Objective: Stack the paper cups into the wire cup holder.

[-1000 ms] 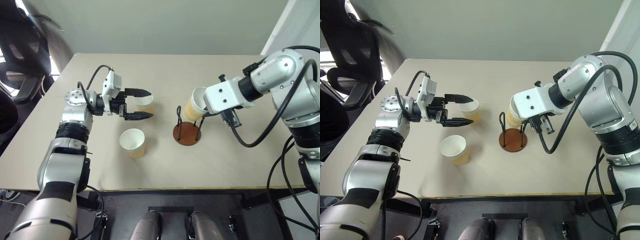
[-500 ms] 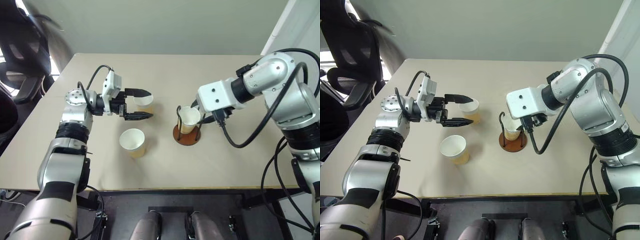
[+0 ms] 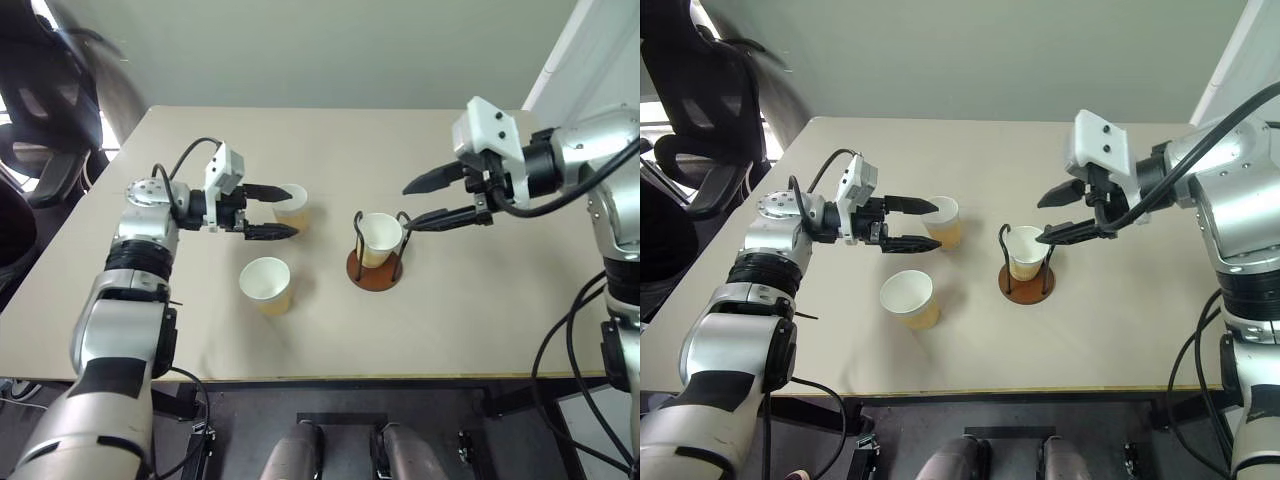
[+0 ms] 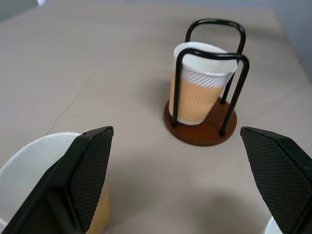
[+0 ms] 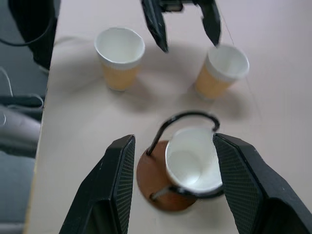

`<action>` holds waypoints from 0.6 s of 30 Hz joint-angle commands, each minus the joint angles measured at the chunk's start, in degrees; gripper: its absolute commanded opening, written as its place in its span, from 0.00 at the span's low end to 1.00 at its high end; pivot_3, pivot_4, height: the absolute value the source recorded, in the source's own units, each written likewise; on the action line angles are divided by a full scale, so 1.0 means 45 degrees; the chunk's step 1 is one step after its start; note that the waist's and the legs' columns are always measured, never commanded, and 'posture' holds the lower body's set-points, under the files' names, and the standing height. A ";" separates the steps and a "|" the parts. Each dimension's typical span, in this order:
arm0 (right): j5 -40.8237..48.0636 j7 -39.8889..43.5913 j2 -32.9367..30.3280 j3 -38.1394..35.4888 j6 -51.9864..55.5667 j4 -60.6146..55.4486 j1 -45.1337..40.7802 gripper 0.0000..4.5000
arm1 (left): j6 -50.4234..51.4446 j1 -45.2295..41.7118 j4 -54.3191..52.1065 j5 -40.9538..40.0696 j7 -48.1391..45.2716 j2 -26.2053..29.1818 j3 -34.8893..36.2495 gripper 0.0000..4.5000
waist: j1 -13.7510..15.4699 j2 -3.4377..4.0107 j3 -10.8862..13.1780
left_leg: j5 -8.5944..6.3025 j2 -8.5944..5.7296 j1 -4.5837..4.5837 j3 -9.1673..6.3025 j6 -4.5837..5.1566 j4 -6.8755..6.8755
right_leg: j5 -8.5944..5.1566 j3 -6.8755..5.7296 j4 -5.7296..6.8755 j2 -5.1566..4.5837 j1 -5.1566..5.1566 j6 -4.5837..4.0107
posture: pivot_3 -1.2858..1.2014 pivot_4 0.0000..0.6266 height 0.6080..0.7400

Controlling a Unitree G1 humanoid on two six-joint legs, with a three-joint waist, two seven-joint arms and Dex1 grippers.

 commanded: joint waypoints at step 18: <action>0.2237 -0.1890 -0.0632 -0.1051 0.0152 -0.0836 0.1227 0.57 | -0.4993 -0.1461 0.1020 0.3257 0.2613 0.0436 -0.0510 1.00 | 0.0016 0.0000 0.0000 | -0.0006 -0.0012 -0.0008 -0.0002 0.0069 0.0000 | 0.0010 0.0017 0.0000 0.0000 -0.0004 0.0017 | 0.52 0.24 1.00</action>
